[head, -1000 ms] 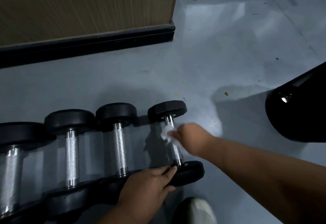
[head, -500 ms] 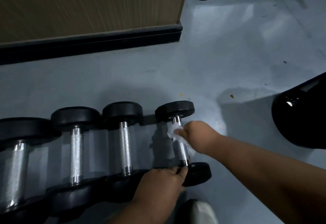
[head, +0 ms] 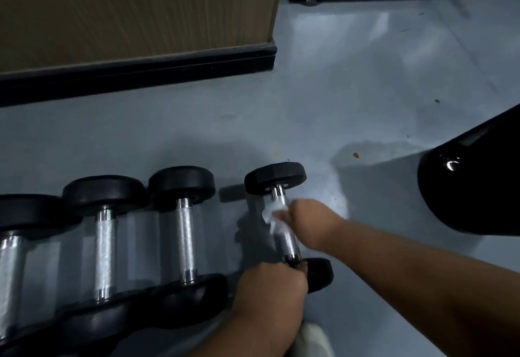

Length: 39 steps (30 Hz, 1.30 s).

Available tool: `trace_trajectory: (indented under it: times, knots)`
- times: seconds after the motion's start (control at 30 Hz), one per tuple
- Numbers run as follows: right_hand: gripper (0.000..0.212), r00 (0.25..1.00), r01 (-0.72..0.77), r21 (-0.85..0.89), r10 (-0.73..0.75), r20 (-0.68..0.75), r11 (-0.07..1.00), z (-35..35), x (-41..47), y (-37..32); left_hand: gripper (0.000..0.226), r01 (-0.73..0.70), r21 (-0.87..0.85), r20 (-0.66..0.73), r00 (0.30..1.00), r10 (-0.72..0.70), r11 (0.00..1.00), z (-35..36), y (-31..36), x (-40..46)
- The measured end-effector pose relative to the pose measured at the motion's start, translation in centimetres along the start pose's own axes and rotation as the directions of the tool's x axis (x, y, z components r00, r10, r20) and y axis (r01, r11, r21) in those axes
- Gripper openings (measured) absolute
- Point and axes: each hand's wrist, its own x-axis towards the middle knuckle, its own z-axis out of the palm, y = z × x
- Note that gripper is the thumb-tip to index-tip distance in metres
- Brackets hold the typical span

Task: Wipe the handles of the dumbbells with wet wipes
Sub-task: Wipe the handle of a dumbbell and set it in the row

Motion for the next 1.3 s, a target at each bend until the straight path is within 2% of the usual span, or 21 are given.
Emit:
trace_trajectory:
  times: [0.03,0.07,0.1,0.13,0.2,0.3,0.33,0.4,0.53,0.57,0.67,0.73,0.8,0.87,0.93,0.97,1.03,1.1,1.17,1.3]
  knots:
    - [0.030,0.999,-0.018,-0.015,0.018,-0.033,1.000,-0.6,1.1,-0.2,0.044,0.002,-0.006,0.012,1.000,-0.002,1.000,-0.3,0.1,0.1]
    - [0.030,0.996,-0.033,0.033,0.036,-0.085,0.999,-1.1,2.0,-0.5,0.042,0.005,-0.013,0.019,1.000,-0.005,1.000,-0.6,0.2,0.0]
    - [0.039,0.992,-0.038,0.053,0.044,-0.118,0.998,-1.2,2.1,-0.7,0.041,0.009,-0.009,0.021,1.000,-0.009,1.000,-0.7,0.1,-0.1]
    - [0.038,0.992,-0.029,0.051,0.035,-0.118,0.998,-1.1,1.9,-0.5,0.040,0.009,-0.009,0.021,1.000,-0.009,1.000,-0.5,-0.1,-0.1]
    - [0.020,1.000,0.016,0.054,-0.015,-0.010,0.998,-0.4,0.2,0.3,0.042,0.003,-0.052,0.017,1.000,-0.002,0.999,-0.3,-0.6,-0.3]
    - [0.037,0.968,-0.004,0.148,-0.034,0.251,0.989,0.2,-2.1,1.1,0.049,-0.012,-0.066,-0.038,0.999,0.010,0.998,0.5,-1.0,-0.2]
    - [0.040,0.959,0.006,0.131,-0.043,0.280,0.991,-0.2,-2.0,1.1,0.050,-0.017,-0.067,-0.056,0.998,0.013,0.998,0.6,-0.9,-0.1]
    - [0.044,0.970,0.036,0.053,-0.047,0.237,0.998,-1.2,-0.7,0.7,0.050,-0.022,-0.049,-0.062,0.998,0.019,0.999,0.8,-0.6,0.0]
    - [0.029,0.991,0.069,-0.073,-0.077,-0.113,0.995,-1.5,1.9,0.3,0.045,-0.023,-0.056,-0.048,0.999,0.020,0.998,0.4,-0.7,0.0]
    - [0.027,0.989,0.067,-0.082,-0.077,-0.124,0.994,-1.2,1.9,0.4,0.046,-0.017,-0.066,-0.048,0.999,0.014,0.998,0.4,-0.8,-0.1]
    - [0.036,0.994,0.090,-0.003,-0.089,0.066,0.996,-0.1,-0.4,0.7,0.047,-0.018,-0.106,-0.047,0.999,0.013,0.994,0.4,-1.1,-0.2]
    - [0.046,0.976,0.092,-0.057,-0.079,0.205,0.994,0.6,-1.9,1.1,0.048,-0.027,-0.117,-0.065,0.998,0.020,0.993,0.6,-1.4,-0.2]
    - [0.048,0.975,0.151,-0.112,-0.129,0.181,0.982,0.3,-1.9,0.9,0.049,-0.035,-0.115,-0.080,0.997,0.026,0.993,0.7,-1.3,-0.1]
    - [0.048,0.981,0.193,-0.132,-0.189,0.040,0.972,-0.4,-0.4,1.0,0.048,-0.034,-0.104,-0.080,0.996,0.025,0.994,0.7,-1.2,0.1]
    - [0.036,0.986,0.125,-0.159,-0.141,-0.088,0.979,-0.7,1.2,0.8,0.048,-0.029,-0.103,-0.078,0.997,0.020,0.994,0.6,-1.2,0.0]
    - [0.031,0.987,0.087,-0.079,-0.097,-0.129,0.993,-0.8,1.3,0.4,0.048,-0.027,-0.110,-0.080,0.997,0.018,0.994,0.6,-1.2,-0.1]
    - [0.023,0.986,0.127,-0.054,-0.132,-0.100,0.990,-0.7,0.3,0.2,0.050,-0.030,-0.134,-0.079,0.997,0.019,0.991,0.6,-1.4,-0.3]
    - [0.031,0.978,0.210,-0.111,-0.206,0.042,0.971,-0.3,-2.0,0.3,0.051,-0.046,-0.162,-0.095,0.995,0.030,0.986,0.7,-1.7,-0.4]
    - [0.033,0.970,0.212,-0.080,-0.201,0.134,0.974,0.5,-3.5,0.7,0.052,-0.063,-0.171,-0.121,0.992,0.043,0.983,0.7,-1.7,-0.3]
    - [0.030,0.977,0.209,-0.209,-0.211,0.016,0.955,-0.2,-0.2,1.0,0.052,-0.039,-0.151,-0.135,0.991,0.019,0.988,0.6,-1.4,0.1]
